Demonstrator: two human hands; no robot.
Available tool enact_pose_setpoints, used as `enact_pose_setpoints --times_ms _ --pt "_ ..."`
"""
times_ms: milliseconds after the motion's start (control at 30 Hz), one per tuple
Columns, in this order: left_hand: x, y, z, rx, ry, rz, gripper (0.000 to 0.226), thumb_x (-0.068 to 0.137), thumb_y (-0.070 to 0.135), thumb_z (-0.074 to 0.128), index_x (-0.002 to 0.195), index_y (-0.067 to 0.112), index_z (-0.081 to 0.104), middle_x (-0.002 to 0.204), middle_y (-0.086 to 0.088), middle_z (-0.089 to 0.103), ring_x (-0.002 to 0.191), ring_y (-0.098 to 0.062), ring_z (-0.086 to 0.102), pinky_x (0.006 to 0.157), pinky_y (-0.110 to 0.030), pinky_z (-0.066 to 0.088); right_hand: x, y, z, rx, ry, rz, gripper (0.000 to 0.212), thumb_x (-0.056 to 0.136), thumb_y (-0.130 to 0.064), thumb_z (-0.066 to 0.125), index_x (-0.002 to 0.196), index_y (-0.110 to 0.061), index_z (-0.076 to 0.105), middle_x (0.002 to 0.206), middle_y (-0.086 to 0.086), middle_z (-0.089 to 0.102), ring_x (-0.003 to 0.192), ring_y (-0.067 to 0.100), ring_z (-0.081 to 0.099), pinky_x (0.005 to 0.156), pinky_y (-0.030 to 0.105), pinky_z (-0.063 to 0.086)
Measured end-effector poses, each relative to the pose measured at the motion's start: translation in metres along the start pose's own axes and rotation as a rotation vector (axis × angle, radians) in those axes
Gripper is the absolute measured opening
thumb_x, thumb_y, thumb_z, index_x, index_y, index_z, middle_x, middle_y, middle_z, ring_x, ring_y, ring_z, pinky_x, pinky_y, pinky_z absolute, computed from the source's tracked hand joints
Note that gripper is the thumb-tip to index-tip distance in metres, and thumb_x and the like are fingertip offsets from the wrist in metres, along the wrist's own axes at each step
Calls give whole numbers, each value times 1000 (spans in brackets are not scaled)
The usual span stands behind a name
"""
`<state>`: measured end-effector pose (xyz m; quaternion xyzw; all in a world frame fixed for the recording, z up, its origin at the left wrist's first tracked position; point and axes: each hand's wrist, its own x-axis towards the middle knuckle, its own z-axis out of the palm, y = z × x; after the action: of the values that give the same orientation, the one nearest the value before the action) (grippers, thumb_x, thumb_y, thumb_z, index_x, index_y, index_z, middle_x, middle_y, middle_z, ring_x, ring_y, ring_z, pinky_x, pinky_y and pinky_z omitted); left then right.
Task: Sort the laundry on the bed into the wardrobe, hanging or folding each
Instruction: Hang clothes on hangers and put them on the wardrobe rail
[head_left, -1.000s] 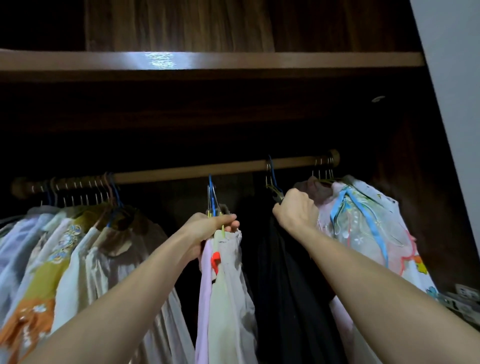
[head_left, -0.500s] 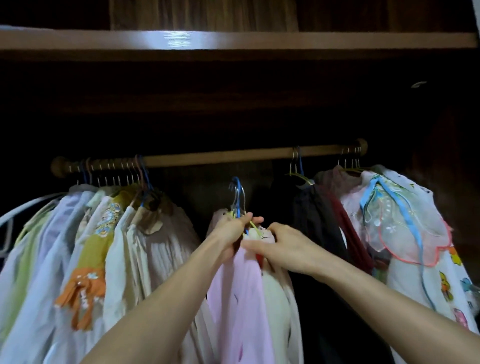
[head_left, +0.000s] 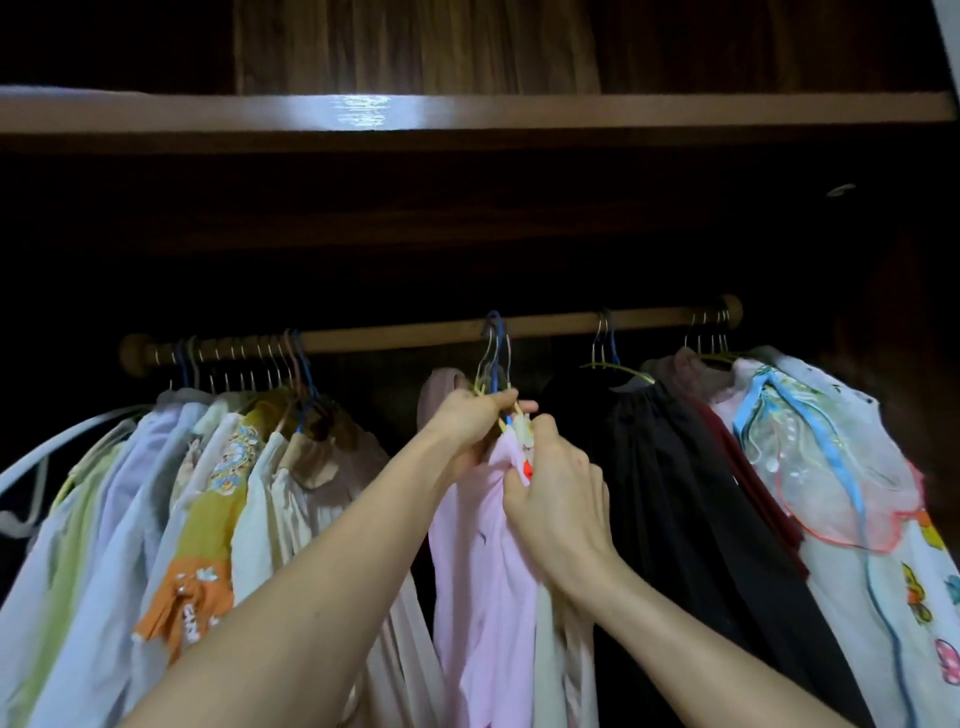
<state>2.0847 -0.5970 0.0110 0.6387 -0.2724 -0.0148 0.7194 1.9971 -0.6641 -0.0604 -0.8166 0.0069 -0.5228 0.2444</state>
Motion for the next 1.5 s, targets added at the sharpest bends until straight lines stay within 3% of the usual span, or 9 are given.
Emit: enact_pose_setpoints --times_ms 167,267,400,633,800,933,1067,1167,1500 --pt "13 15 -15 221 149 122 21 91 21 64 73 9 62 44 2 56 43 -9 53 49 -20 42 30 -8 3 1 62 -5 13 89 -15 47 96 -18 36 99 5 56 91 35 56 66 34 30" --pt "18 9 -15 190 170 63 16 86 25 68 85 9 71 78 -11 72 83 -28 68 79 -38 57 41 -4 9 30 58 48 11 89 -15 48 94 -16 38 100 9 60 93 36 57 65 33 32" --pt "17 13 -1 166 73 -32 8 69 8 65 62 4 66 57 -11 55 46 -22 46 49 -21 37 60 2 15 45 68 107 13 89 -15 51 100 -12 46 102 11 62 97 34 59 67 32 37" --pt "51 18 9 59 134 -12 36 84 26 66 114 9 56 74 -6 53 51 -15 48 35 -15 32 94 11 12 14 14 141 16 86 -16 54 100 -8 55 107 16 62 103 39 58 69 31 35" --pt "61 15 6 70 141 -40 17 88 23 60 82 12 49 73 -12 52 56 -19 46 35 -18 36 106 21 12 80 -99 206 14 84 -21 57 89 -7 58 102 16 62 99 39 59 67 30 39" --pt "57 -2 5 52 131 -80 9 91 20 61 95 12 60 74 -8 58 61 -18 54 38 -21 41 103 39 14 141 -225 238 24 80 -30 61 89 -8 59 96 11 63 90 33 60 67 28 43" --pt "53 -22 6 -60 190 -55 29 90 27 64 110 6 65 72 -6 62 61 -17 58 42 -23 43 98 49 9 242 -244 201 43 76 -43 66 109 -15 58 102 5 63 93 26 60 75 31 48" --pt "48 -28 9 -124 218 -26 30 89 29 67 105 4 68 71 -7 67 55 -15 62 42 -21 45 87 55 8 235 -211 143 42 84 -42 60 116 -16 50 107 6 61 98 27 59 77 32 46" --pt "51 -57 12 -209 122 129 24 94 22 59 110 7 70 96 -11 74 88 -18 71 71 -24 55 65 66 34 351 -10 54 39 91 -46 54 124 -27 48 112 -6 55 100 15 57 84 37 50"
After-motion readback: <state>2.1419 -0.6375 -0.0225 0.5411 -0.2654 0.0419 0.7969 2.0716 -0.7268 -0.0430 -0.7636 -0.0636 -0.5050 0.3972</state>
